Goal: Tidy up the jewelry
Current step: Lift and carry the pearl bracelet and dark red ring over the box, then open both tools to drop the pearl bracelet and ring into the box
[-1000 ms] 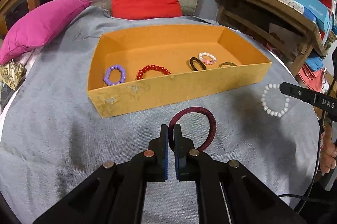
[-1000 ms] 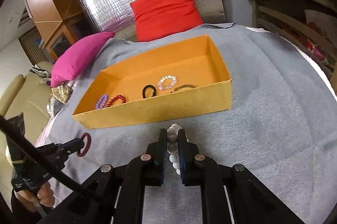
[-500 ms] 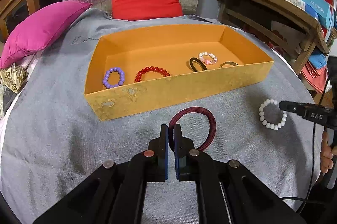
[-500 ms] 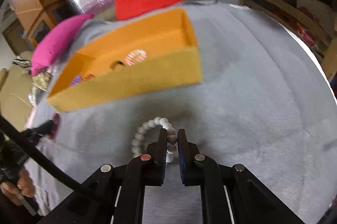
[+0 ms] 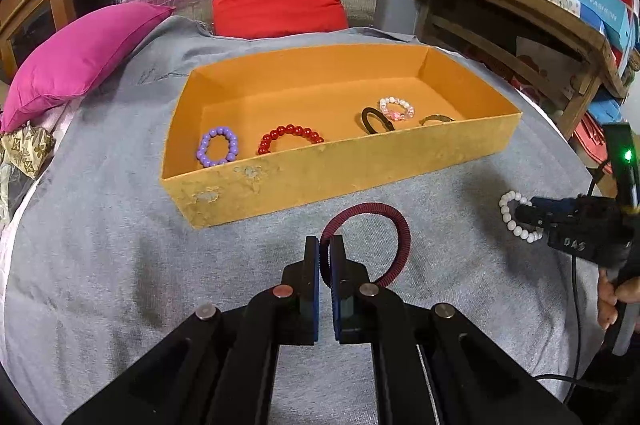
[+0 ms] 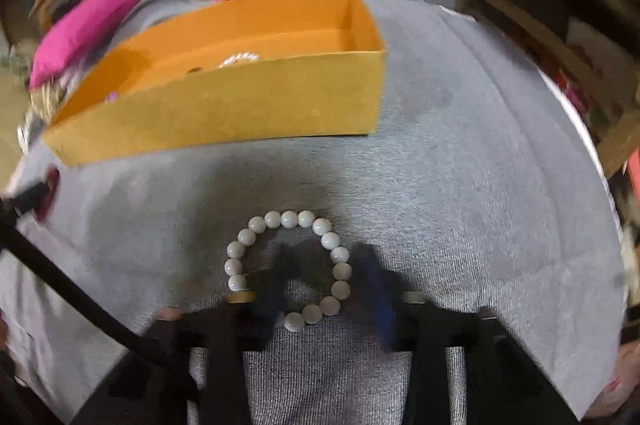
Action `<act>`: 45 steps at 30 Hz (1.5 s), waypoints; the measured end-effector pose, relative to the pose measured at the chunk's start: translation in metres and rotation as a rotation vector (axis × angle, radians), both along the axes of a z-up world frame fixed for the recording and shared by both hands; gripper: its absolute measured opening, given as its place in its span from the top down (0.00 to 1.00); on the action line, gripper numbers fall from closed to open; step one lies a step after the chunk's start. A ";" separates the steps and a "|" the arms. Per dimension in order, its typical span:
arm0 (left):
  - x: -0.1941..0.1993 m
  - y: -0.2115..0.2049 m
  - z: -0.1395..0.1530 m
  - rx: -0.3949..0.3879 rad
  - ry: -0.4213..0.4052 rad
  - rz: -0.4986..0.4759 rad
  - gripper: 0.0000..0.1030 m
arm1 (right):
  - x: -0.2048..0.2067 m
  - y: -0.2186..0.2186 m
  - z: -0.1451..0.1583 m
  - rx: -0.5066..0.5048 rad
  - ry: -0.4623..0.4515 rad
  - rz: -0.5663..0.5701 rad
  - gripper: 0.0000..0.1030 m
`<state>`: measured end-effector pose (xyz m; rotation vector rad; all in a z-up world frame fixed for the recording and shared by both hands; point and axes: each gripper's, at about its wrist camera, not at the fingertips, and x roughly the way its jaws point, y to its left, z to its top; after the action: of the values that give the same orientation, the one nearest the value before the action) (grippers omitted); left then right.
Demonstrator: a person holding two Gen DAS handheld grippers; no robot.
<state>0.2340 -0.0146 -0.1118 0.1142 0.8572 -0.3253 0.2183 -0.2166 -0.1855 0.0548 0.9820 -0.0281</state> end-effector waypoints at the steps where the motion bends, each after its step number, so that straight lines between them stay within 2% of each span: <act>1: 0.000 0.001 0.001 -0.002 -0.001 0.000 0.95 | -0.001 0.005 0.001 -0.010 -0.003 0.012 0.90; 5: 0.000 0.004 0.003 -0.008 -0.008 0.001 0.95 | -0.004 0.014 0.004 -0.036 -0.018 0.015 0.90; 15: 0.000 0.008 0.006 -0.011 -0.015 0.013 0.95 | -0.013 0.029 0.051 0.122 -0.183 0.031 0.90; 28: 0.007 0.006 0.013 -0.029 -0.040 0.018 0.95 | -0.031 0.040 0.095 0.281 -0.381 0.096 0.90; 39: 0.022 0.003 0.032 -0.037 -0.099 0.036 0.95 | 0.018 0.033 0.119 0.301 -0.439 0.048 0.90; 45: 0.050 0.002 0.052 -0.053 -0.113 0.049 0.95 | 0.055 0.024 0.124 0.292 -0.440 0.002 0.90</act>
<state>0.2836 -0.0122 -0.0601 0.0613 0.7372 -0.2928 0.2729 -0.1925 -0.0612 0.3155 0.5398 0.1259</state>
